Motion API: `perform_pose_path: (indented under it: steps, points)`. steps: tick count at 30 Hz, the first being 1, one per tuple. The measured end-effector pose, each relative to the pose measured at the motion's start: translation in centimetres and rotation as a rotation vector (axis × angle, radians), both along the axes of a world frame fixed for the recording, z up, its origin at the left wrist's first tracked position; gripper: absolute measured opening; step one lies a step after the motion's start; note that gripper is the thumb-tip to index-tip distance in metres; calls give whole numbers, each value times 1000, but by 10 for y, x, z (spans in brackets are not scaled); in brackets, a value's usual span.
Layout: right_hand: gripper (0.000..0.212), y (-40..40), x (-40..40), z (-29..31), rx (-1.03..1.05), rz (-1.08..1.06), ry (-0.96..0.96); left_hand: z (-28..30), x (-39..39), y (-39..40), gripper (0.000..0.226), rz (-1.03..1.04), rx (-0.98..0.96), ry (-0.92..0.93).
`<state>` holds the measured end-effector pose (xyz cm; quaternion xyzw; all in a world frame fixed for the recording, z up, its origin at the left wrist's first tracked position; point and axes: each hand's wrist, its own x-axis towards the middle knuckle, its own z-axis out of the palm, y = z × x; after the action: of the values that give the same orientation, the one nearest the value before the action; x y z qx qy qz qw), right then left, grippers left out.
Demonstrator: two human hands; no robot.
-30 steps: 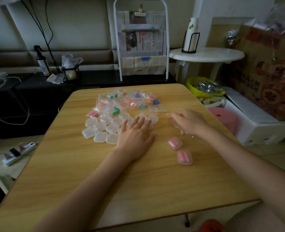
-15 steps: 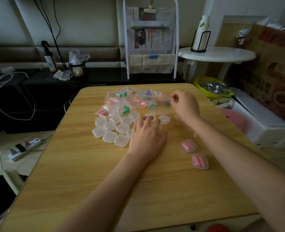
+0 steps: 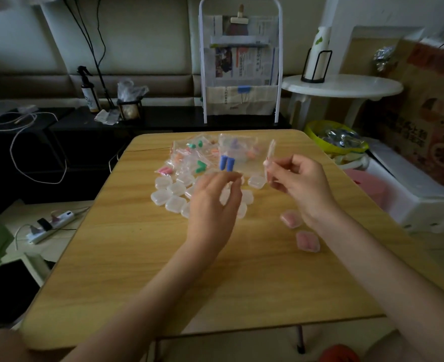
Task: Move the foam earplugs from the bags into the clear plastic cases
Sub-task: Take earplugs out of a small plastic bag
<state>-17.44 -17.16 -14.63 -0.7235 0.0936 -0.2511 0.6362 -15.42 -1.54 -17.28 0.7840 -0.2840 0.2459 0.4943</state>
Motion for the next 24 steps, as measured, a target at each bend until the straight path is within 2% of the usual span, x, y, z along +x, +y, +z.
perform_pose_path:
  steps: [1, 3, 5, 7, 11, 13, 16, 19, 21, 24]
  points:
    - [8, 4, -5, 1, -62, 71, 7, 8, -6, 4, 4, -27, -91, 63]
    - [15, 15, -17, 5, -210, 241, 30, 22, -14, 10, 14, -163, -200, 288]
    - [19, 26, -26, 7, -364, 346, 51, 28, -17, 17, 22, -257, -189, 412]
    - [12, 34, -33, 7, -461, 392, 24, 27, -18, 25, 23, -293, -148, 481]
    - [17, 47, -40, -4, -411, 497, -6, 14, -19, 36, 22, -416, -260, 699]
    - [20, 53, -41, -12, -402, 463, -34, 9, -21, 34, 26, -390, -201, 688]
    - [26, 64, -40, -19, -401, 342, -98, 4, -27, 27, 30, -322, -106, 562]
    - [30, 69, -34, -20, -486, 255, -76, 3, -28, 24, 30, -215, -71, 432]
    - [32, 69, -31, -17, -498, 302, -30, 5, -24, 28, 30, -216, -49, 447]
    - [35, 66, -29, -17, -464, 393, 12, 9, -17, 39, 33, -321, -46, 526]
